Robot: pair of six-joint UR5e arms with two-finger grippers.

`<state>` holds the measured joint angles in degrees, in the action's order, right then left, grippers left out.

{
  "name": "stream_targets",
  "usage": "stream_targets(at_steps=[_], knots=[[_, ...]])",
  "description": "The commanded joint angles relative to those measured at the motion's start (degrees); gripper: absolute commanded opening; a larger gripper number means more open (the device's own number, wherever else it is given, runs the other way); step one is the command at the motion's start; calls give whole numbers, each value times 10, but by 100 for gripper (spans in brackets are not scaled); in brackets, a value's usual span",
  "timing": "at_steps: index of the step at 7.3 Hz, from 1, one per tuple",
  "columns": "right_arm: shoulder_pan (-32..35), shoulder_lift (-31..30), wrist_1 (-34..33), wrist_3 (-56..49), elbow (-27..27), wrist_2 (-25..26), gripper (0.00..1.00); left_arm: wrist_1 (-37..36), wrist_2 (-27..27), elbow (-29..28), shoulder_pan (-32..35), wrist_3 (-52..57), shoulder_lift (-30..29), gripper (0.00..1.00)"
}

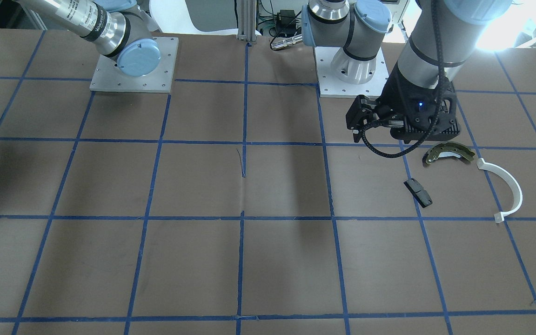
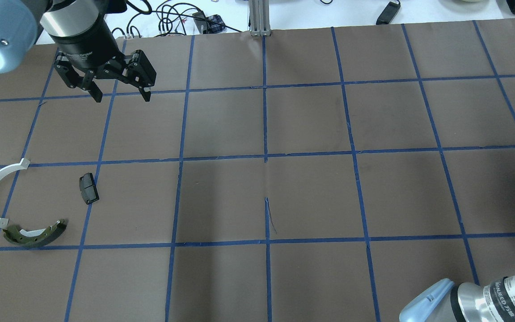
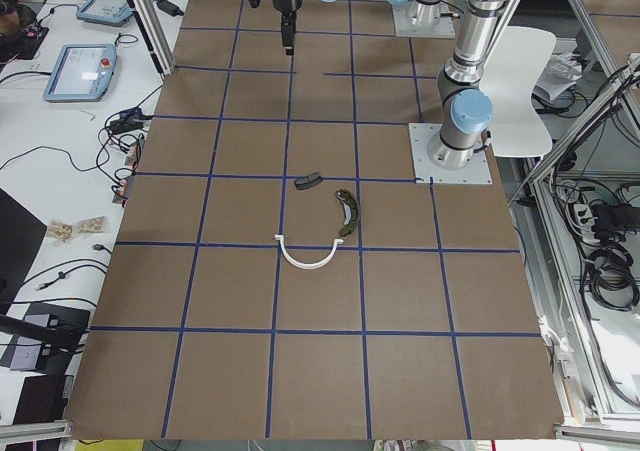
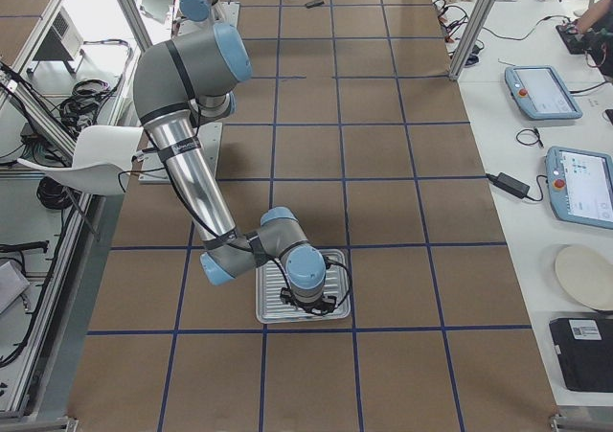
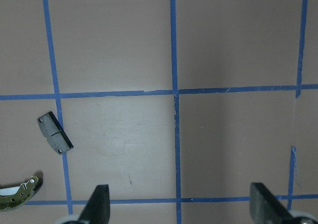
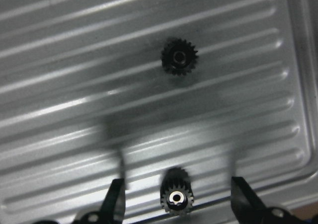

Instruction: Place bearing gear from tray to pile

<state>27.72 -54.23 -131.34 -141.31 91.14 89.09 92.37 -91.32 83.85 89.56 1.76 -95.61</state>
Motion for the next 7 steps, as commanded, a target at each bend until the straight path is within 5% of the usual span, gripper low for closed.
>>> stream_targets(at_steps=[1, 4, 6, 7], knots=[[0, 1, -6, -8, 0, -1, 49, 0, 0, 0, 0, 0, 0, 100], [0, -1, 4, 2, 1, 6, 19, 0, 0, 0, 0, 0, 1, 100], [1, -33, 30, 37, 0, 8, 13, 0, 0, 0, 0, 0, 1, 100], [5, -77, 94, 100, -6, 4, 14, 0, 0, 0, 0, 0, 1, 100]])
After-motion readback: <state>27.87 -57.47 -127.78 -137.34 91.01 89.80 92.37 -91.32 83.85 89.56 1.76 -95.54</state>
